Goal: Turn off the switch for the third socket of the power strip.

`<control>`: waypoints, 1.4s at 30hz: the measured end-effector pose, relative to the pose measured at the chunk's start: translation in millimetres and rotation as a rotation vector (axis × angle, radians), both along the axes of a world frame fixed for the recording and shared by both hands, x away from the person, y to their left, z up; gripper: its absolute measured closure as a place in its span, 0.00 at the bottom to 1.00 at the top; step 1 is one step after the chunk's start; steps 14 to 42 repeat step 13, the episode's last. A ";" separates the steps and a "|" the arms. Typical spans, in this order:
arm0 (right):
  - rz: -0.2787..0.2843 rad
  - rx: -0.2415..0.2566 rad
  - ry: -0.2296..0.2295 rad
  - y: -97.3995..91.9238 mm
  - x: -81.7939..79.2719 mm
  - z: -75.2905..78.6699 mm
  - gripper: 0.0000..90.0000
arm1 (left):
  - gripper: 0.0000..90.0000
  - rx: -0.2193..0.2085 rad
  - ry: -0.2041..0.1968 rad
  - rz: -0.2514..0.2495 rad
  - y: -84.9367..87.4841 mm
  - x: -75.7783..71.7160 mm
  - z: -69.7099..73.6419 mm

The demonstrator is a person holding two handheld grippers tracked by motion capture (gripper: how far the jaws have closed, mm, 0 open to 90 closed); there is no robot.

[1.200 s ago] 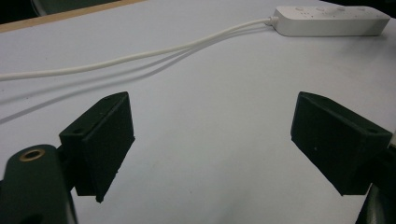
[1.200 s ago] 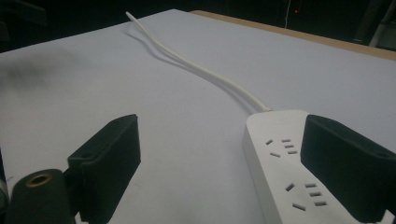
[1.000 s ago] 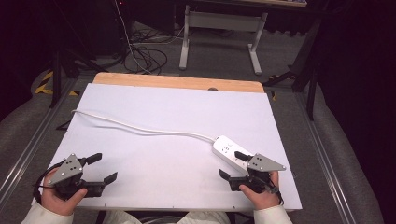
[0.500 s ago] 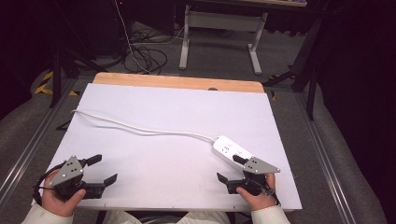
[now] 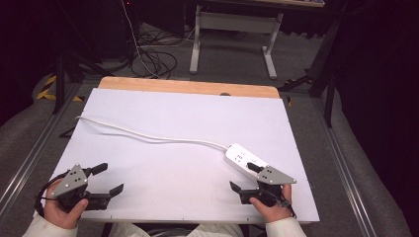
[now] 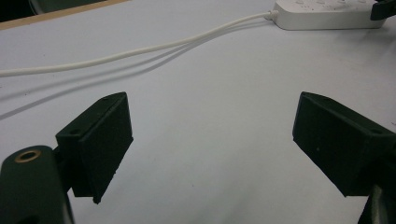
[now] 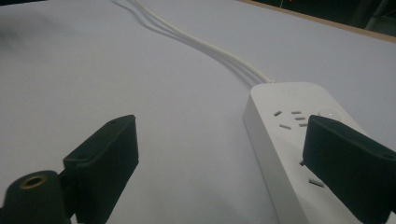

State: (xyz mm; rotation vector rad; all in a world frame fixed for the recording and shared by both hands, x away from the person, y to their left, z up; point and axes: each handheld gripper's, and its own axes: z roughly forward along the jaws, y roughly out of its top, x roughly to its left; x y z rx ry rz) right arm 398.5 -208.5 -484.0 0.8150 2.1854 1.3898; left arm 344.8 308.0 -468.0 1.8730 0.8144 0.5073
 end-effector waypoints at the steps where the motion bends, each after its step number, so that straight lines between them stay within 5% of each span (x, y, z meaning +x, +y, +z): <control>1: 0.002 -0.005 -0.006 -0.4 -0.3 0.3 0.13 | 0.14 -0.001 0.003 -0.004 0.3 -0.4 0.3; 13: 0.017 -0.017 -0.032 -1.5 -3.2 3.9 0.13 | 0.11 0.000 -0.028 0.000 0.7 -0.9 -0.2; 42: 0.017 -0.017 -0.032 -1.5 -3.2 3.9 0.13 | 0.11 0.000 -0.028 0.000 0.7 -0.9 -0.2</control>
